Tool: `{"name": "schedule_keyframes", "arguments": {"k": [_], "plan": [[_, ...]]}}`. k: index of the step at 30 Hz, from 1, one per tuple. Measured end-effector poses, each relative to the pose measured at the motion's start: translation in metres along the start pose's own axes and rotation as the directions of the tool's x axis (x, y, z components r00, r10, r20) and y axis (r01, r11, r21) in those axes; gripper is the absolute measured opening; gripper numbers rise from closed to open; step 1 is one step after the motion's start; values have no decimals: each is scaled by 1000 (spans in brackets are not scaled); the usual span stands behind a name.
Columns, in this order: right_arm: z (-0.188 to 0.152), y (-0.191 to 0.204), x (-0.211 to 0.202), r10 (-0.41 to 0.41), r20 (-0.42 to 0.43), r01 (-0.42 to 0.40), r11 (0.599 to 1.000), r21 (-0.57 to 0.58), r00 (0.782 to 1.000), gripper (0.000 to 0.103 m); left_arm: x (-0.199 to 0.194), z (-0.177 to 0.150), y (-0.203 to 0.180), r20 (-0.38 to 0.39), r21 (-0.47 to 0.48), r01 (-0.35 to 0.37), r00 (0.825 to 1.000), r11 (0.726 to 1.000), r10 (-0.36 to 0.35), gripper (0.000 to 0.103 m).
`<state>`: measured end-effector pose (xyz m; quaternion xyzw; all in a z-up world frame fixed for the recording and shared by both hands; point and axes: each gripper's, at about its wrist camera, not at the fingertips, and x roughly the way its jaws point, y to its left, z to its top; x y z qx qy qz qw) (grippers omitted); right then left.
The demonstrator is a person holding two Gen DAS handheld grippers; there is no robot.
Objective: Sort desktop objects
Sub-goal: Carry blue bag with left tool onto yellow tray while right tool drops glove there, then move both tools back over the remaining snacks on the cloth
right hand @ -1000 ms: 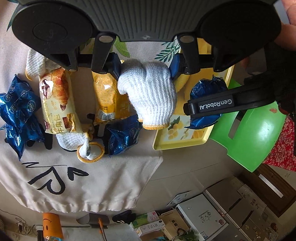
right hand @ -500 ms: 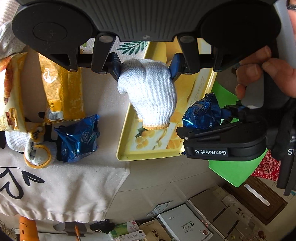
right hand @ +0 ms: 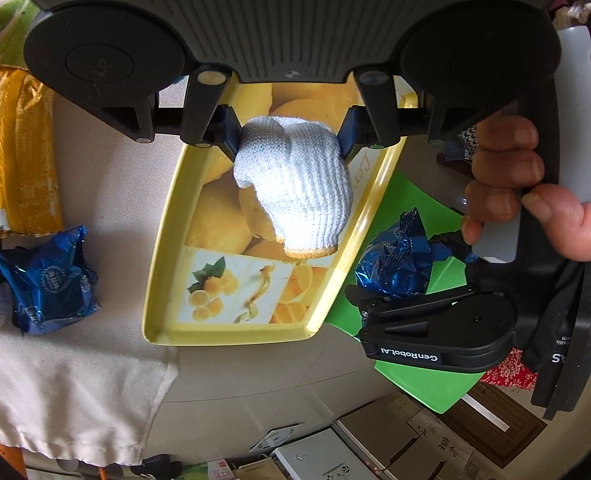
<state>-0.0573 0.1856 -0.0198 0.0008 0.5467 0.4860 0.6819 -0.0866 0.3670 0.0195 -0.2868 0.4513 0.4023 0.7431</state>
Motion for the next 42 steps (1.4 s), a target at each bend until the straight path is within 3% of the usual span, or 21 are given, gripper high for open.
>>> {"name": "schedule_keyframes", "arguments": {"k": [2, 4, 7, 9, 22, 26, 34, 42], "plan": [[0, 4, 7, 14, 9, -14, 1000, -13, 1000, 56, 1, 2, 4, 7, -11, -26, 1000, 1000, 26, 68], [0, 7, 14, 18, -4, -18, 1000, -22, 1000, 66, 2, 3, 4, 18, -12, -49, 999, 999, 49, 75], [1, 8, 10, 17, 0, -17, 1000, -19, 1000, 67, -1, 2, -5, 37, 29, -59, 998, 998, 58, 83], [4, 5, 3, 20, 7, -20, 1000, -9, 1000, 67, -7, 2, -12, 46, 32, -35, 998, 999, 33, 89], [7, -40, -44, -117, 22, 116, 991, 61, 993, 70, -35, -19, -62, 52, 147, 77, 995, 986, -85, 91], [3, -54, -68, -157, 28, 155, 986, 64, 987, 70, -43, -29, -77, 52, 173, 116, 991, 978, -127, 99], [0, -81, -101, -249, 52, 244, 967, 78, 967, 70, -55, -59, -120, 33, 298, 160, 983, 941, -178, 99], [-12, -120, -144, -349, 43, 336, 924, 184, 936, 70, -60, -100, -168, -18, 432, 204, 976, 879, -218, 99]]}}
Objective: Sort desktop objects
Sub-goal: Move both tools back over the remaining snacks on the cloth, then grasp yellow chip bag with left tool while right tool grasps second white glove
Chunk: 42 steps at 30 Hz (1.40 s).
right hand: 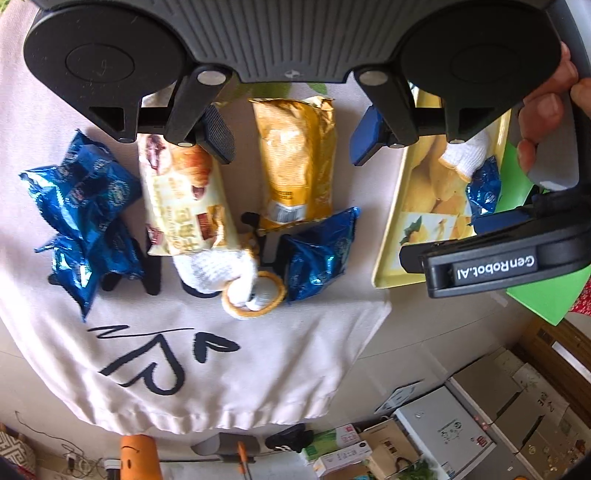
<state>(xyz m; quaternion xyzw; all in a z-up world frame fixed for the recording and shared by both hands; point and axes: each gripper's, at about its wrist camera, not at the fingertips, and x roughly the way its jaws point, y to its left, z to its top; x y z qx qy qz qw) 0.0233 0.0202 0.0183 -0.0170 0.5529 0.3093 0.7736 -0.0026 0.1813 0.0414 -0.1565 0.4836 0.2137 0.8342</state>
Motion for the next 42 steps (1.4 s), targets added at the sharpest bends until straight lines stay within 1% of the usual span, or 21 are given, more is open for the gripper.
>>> {"name": "schedule_keyframes", "arguments": {"k": [3, 10, 14, 17, 21, 23, 25, 27, 30, 34, 37, 39, 42], "plan": [[-2, -15, -7, -36, 3, 36, 999, 25, 999, 70, 1, -5, -16, -8, 32, 12, 1000, 999, -12, 99], [-11, -46, -27, -75, 0, 75, 990, 117, 997, 70, 4, -16, -44, -32, 84, 39, 999, 996, -37, 99], [-16, -63, -37, -101, -3, 100, 979, 179, 995, 71, 8, -23, -57, -48, 114, 48, 998, 992, -42, 99], [-17, -78, -41, -140, -11, 139, 965, 222, 990, 71, 11, -28, -66, -62, 135, 52, 997, 990, -44, 99], [-20, -96, -42, -167, -35, 171, 955, 244, 985, 71, 19, -32, -74, -95, 148, 64, 994, 987, -51, 99], [-25, -101, -39, -160, -48, 167, 955, 243, 986, 71, 25, -35, -76, -107, 158, 53, 994, 986, -36, 99], [-29, -105, -34, -132, -69, 145, 959, 245, 989, 71, 31, -37, -77, -118, 163, 30, 993, 986, -11, 99], [-34, -104, -28, -84, -90, 104, 964, 246, 992, 71, 38, -38, -76, -135, 155, 12, 991, 988, 9, 99], [-37, -96, -20, -34, -106, 57, 973, 222, 994, 71, 48, -40, -74, -169, 132, 7, 985, 991, 16, 99], [-43, -85, -7, -23, -130, 47, 982, 183, 991, 71, 62, -44, -71, -210, 112, -7, 977, 994, 31, 99], [-47, -81, 4, -14, -156, 42, 983, 177, 988, 71, 71, -46, -70, -223, 107, -27, 973, 994, 51, 99], [-48, -80, 9, -6, -155, 34, 984, 177, 988, 71, 76, -47, -70, -230, 111, -34, 971, 993, 59, 99], [-48, -76, 16, -26, -147, 50, 985, 165, 989, 71, 86, -49, -71, -248, 111, -42, 966, 993, 69, 99]]}}
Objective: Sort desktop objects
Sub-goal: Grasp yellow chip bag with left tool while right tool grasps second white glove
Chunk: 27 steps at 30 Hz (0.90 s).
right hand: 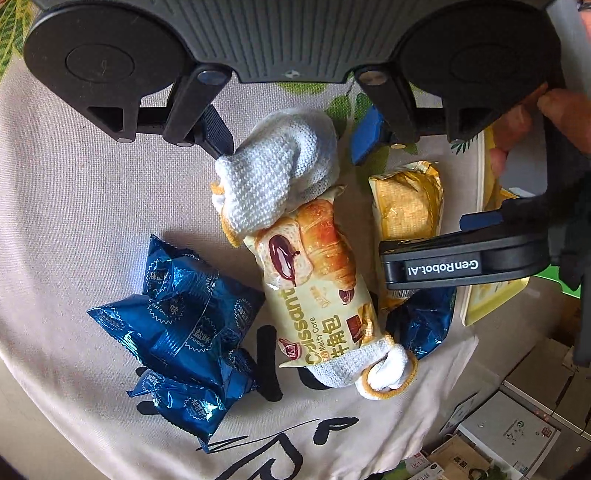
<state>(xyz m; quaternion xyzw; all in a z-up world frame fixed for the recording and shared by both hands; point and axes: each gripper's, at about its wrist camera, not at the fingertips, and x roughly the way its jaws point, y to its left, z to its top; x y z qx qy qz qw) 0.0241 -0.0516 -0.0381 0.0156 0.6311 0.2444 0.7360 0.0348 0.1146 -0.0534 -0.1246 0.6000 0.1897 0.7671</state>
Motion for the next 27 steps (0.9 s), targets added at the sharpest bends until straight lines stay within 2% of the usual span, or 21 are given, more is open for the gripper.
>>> {"name": "schedule_keyframes", "arguments": {"k": [2, 4, 8, 11, 15, 18, 20, 21, 27], "plan": [[-1, 0, 4, -8, 2, 8, 1000, -1, 1000, 70, 6, 0, -2, -6, 5, -9, 1000, 1000, 9, 99], [-2, -1, 6, -19, 4, 19, 1000, -8, 1000, 62, 11, -2, -3, -4, 13, -12, 1000, 1000, 12, 98], [-2, -3, 3, -34, -8, 34, 999, -14, 999, 57, 14, -7, -5, -11, 13, 33, 999, 999, -33, 70], [0, -11, -7, -78, 1, 78, 997, 2, 997, 56, 9, -14, -12, -14, 46, 70, 998, 997, -69, 66], [4, -29, -18, -143, 6, 143, 989, 42, 990, 56, 4, -29, -19, -58, 57, 145, 988, 988, -142, 66], [6, -46, -23, -180, 5, 178, 978, 106, 984, 56, 1, -40, -26, -62, 113, 144, 989, 983, -137, 66], [10, -54, -22, -161, -7, 160, 975, 154, 987, 56, 2, -43, -29, -57, 136, 128, 991, 982, -121, 74], [11, -56, -22, -155, -11, 155, 973, 172, 988, 58, 3, -44, -29, -58, 138, 125, 991, 983, -118, 83], [11, -49, -13, -165, -27, 167, 977, 135, 986, 69, 8, -48, -30, -51, 163, 89, 995, 983, -81, 93]]}}
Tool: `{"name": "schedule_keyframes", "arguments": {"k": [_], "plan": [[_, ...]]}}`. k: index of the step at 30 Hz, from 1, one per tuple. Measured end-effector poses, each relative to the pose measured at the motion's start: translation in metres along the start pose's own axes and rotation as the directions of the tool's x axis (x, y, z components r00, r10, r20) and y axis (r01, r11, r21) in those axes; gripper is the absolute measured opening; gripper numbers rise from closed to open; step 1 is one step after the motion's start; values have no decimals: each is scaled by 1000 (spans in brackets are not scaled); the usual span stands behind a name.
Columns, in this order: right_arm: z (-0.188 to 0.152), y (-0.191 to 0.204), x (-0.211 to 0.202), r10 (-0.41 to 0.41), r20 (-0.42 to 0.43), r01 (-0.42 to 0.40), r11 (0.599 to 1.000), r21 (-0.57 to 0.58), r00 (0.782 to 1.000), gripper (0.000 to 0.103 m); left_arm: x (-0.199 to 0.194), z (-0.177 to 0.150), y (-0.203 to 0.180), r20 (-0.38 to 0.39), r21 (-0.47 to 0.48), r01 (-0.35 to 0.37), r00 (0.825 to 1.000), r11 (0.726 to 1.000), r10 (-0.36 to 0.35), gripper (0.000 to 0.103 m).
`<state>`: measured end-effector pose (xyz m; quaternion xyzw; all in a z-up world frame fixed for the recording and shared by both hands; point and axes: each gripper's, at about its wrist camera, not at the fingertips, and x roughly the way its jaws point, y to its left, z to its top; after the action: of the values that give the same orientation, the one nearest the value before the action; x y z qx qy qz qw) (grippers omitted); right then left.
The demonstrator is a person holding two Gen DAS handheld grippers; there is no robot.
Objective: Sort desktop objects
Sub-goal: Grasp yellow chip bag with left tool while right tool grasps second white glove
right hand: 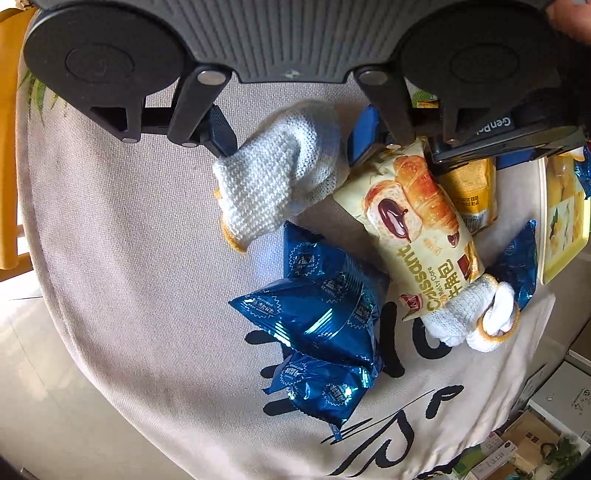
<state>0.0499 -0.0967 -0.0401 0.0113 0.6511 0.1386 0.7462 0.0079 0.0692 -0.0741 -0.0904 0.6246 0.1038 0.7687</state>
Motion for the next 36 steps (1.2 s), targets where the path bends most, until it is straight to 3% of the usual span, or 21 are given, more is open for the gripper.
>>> {"name": "schedule_keyframes", "arguments": {"k": [4, 17, 18, 20, 23, 32, 36], "plan": [[-3, 1, 7, -9, -19, 9, 1000, -13, 1000, 72, 5, -5, -1, 2, 11, -29, 1000, 1000, 29, 102], [-4, 7, 10, -86, 18, 87, 994, -61, 996, 76, 5, -11, 1, 6, 5, -27, 1000, 1000, 26, 102], [-4, 7, 10, -87, 21, 88, 994, -61, 996, 76, 4, -12, 1, 10, 9, -25, 1000, 1000, 25, 101], [-5, 7, 9, -86, 25, 87, 994, -64, 996, 76, 1, -14, -1, 29, 27, -13, 1000, 1000, 12, 89], [-6, 8, 6, -70, 35, 72, 995, -73, 997, 62, -7, -17, -9, 59, 74, -3, 998, 997, -2, 69], [-4, 1, -22, 10, 62, -9, 1000, -19, 998, 57, -29, -25, -9, 81, 73, 37, 996, 997, -42, 64], [-2, 12, -39, 40, 107, -37, 999, -28, 993, 56, -53, -4, 4, 122, 63, 50, 991, 997, -57, 64]]}}
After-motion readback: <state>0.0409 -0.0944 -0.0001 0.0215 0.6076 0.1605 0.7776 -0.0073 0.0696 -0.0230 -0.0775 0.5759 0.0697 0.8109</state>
